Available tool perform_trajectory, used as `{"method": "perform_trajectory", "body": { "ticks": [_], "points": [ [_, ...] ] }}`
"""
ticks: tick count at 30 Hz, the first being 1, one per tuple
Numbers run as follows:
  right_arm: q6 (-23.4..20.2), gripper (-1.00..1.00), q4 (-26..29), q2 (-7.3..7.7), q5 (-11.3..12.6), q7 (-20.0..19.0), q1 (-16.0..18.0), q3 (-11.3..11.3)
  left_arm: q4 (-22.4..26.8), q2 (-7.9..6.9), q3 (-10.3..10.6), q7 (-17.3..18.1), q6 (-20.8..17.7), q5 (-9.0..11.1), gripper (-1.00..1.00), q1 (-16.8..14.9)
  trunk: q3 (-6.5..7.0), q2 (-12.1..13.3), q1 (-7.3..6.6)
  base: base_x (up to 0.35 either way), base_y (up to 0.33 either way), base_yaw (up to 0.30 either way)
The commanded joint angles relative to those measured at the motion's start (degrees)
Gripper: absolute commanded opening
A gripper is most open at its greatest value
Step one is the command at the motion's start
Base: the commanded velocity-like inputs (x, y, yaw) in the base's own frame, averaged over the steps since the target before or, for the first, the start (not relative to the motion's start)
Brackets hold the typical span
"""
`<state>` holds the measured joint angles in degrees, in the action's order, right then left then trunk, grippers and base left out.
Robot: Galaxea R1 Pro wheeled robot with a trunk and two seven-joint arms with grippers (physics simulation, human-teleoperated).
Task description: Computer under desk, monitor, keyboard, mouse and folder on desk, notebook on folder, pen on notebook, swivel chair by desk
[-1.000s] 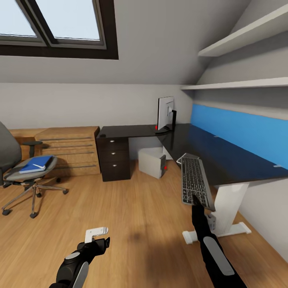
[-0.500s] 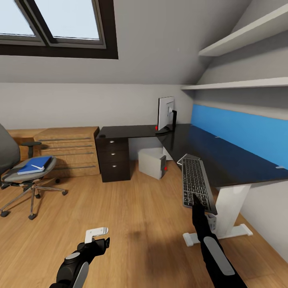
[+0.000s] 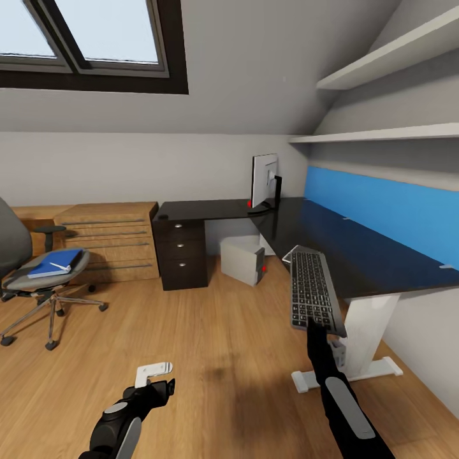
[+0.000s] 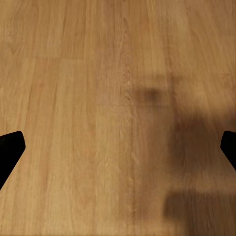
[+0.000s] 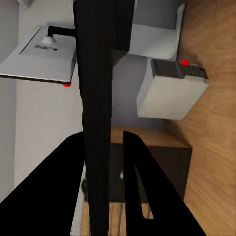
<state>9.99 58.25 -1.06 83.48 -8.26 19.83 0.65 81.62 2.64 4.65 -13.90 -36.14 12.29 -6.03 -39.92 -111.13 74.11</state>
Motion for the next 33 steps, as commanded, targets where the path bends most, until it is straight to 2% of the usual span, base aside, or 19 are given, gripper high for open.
{"method": "perform_trajectory", "body": {
  "ticks": [1,8,20,25,29,33],
  "points": [
    [0.20,-1.00,-0.06,0.00,0.81,-0.36,0.03,0.12,0.05,-0.01,0.04,-0.51,-0.17,0.64,1.00,-0.03,-0.06,-0.03,-0.01,0.000,0.000,0.000],
    [0.25,-1.00,0.30,0.04,0.81,-0.76,0.03,0.24,0.04,0.07,0.07,-0.75,-0.16,0.63,1.00,-0.03,1.20,2.78,-1.54,0.000,0.000,0.000],
    [0.21,-1.00,4.97,-0.28,0.70,-2.09,-0.63,0.68,-1.88,0.05,0.05,-0.86,-0.16,0.45,1.00,-0.03,3.35,7.59,-4.18,0.000,0.000,0.000],
    [0.19,-1.00,10.30,-0.41,0.72,-1.91,-3.56,3.23,-1.92,0.08,0.01,-0.86,-0.15,0.38,1.00,-0.03,4.25,9.60,-5.28,0.000,0.000,0.000],
    [0.05,-1.00,11.88,-0.32,0.78,-1.00,-4.67,6.80,-1.90,0.06,0.01,-0.86,-0.15,0.44,1.00,-0.03,4.97,11.20,-6.16,0.000,0.000,0.005],
    [-0.02,-1.00,13.01,-0.16,0.80,0.68,-5.12,8.70,-1.90,0.07,0.01,-0.86,-0.15,0.45,1.00,-0.03,5.78,12.81,-7.04,0.000,0.000,0.103]
  ]
}}
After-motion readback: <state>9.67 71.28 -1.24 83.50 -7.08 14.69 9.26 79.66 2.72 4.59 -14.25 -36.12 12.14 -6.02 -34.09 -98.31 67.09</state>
